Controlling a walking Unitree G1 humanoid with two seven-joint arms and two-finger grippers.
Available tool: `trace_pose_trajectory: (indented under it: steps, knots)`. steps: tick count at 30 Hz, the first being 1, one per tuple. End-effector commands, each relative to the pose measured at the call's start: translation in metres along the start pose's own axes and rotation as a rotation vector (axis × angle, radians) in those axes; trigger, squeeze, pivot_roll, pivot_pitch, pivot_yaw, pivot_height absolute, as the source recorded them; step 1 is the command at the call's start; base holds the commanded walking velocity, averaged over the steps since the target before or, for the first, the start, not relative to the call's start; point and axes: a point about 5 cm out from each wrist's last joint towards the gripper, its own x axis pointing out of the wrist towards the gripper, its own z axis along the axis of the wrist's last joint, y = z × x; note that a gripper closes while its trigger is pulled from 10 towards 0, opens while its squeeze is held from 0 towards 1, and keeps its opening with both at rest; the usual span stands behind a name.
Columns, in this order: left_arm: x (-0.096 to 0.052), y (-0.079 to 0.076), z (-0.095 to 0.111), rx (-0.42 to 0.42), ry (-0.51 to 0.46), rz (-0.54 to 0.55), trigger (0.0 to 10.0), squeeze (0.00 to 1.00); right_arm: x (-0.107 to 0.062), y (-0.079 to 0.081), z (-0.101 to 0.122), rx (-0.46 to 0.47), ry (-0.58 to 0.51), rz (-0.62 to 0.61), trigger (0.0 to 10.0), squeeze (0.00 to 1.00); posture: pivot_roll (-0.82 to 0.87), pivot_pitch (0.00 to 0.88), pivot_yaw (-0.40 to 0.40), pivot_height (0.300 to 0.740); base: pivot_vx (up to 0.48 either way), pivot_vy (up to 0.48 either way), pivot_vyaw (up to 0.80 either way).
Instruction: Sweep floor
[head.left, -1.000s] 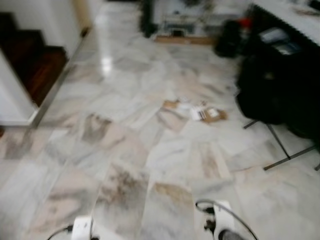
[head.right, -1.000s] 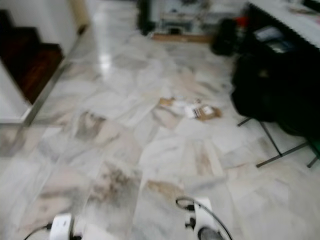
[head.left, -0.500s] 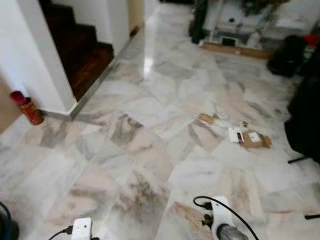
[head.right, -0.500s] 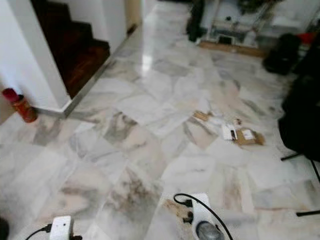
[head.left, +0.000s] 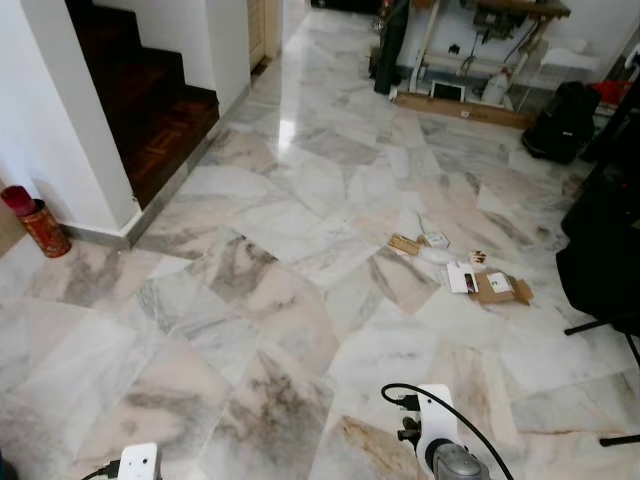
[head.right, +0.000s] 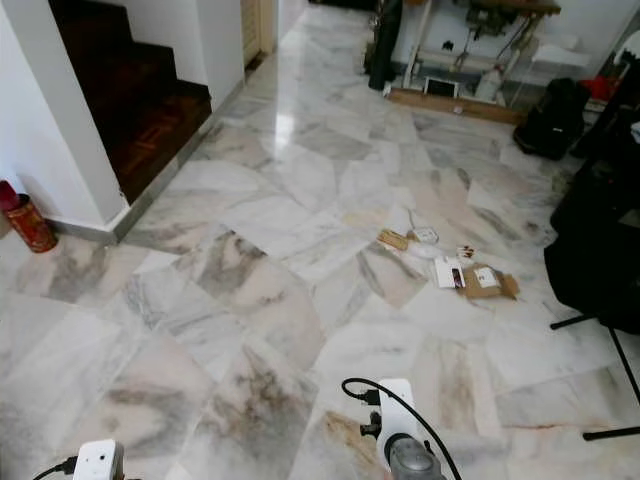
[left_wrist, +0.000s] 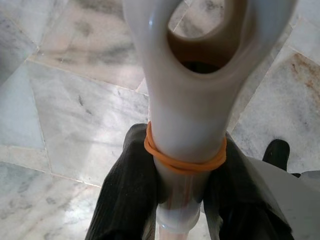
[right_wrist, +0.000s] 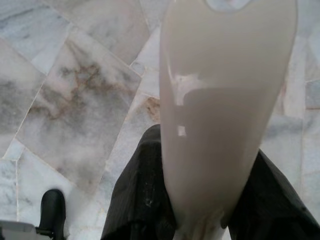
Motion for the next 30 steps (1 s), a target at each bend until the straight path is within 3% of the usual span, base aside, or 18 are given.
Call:
trace_pose_trajectory:
  steps: [1,11,30]
  knots:
    - [-0.001,0.0,-0.004,0.028,0.013,-0.006,10.0,0.0,-0.002,-0.005,-0.009,0.037,0.034,-0.027,10.0,0.0,0.05,0.029,-0.061,0.74,0.0,0.0,0.0]
    - [-0.001,-0.006,-0.007,0.027,0.023,-0.016,10.0,0.0,-0.002,-0.01,-0.01,0.056,0.041,-0.059,10.0,0.0,0.05,0.043,-0.061,0.74,0.0,0.0,0.0]
    - [-0.003,-0.001,-0.014,0.003,0.029,0.003,10.0,0.0,-0.001,-0.007,-0.008,0.048,0.033,-0.018,10.0,0.0,0.05,0.059,-0.067,0.74,0.0,0.0,0.0]
